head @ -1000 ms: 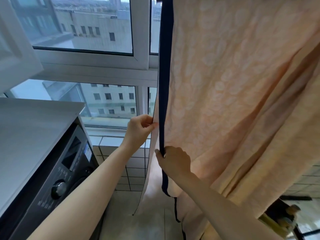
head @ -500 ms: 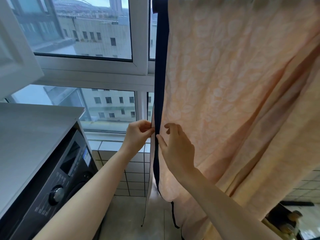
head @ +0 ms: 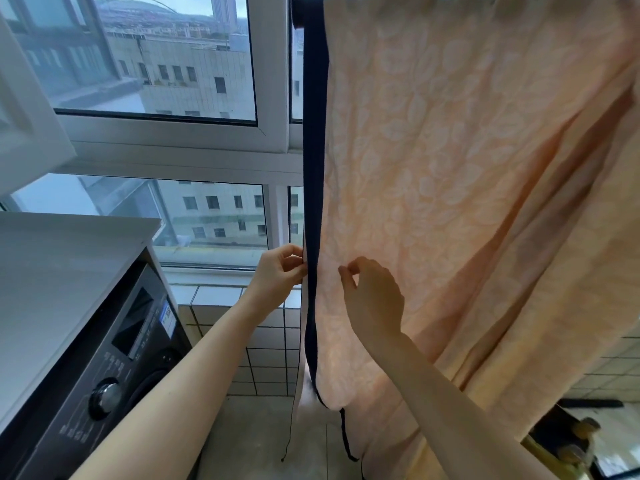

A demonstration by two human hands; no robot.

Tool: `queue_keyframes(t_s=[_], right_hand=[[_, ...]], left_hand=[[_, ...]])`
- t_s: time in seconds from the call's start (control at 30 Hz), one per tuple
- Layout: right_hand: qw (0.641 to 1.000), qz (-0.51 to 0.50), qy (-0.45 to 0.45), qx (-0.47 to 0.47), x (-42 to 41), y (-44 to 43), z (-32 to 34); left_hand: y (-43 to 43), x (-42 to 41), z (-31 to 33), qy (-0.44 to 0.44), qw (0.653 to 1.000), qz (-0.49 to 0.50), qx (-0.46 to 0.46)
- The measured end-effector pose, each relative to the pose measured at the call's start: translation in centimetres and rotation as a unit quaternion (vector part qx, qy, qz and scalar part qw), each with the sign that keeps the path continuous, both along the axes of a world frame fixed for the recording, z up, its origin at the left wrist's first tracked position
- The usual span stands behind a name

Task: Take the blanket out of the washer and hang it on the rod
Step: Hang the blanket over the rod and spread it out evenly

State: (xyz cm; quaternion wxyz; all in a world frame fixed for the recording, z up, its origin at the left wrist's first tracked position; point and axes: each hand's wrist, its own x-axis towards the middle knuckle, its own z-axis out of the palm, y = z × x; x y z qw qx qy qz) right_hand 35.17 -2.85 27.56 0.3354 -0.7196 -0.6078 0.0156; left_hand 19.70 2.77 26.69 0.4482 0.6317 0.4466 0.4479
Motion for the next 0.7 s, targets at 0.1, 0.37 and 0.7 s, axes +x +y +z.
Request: queue_keyframes(t_s=[0.1, 0.37, 0.7], right_hand=[[1.000, 0.014, -0.003, 0.027, 0.2, 0.1, -0.4], [0.994, 0.051, -0.091, -0.025, -0.4, -1.6, -2.9], [0.981, 0.059, -0.112, -0.149, 0.0, -1.8, -6.0]], left_hand=[[0.2, -0.3, -0.2, 0.014, 1.000, 0.005, 0.000], [0.9, -0.5, -0.1, 0.019, 0.998, 0.063, 0.024], [2.9, 0.0, 3.6, -0.044, 0.994, 0.080, 0.054]])
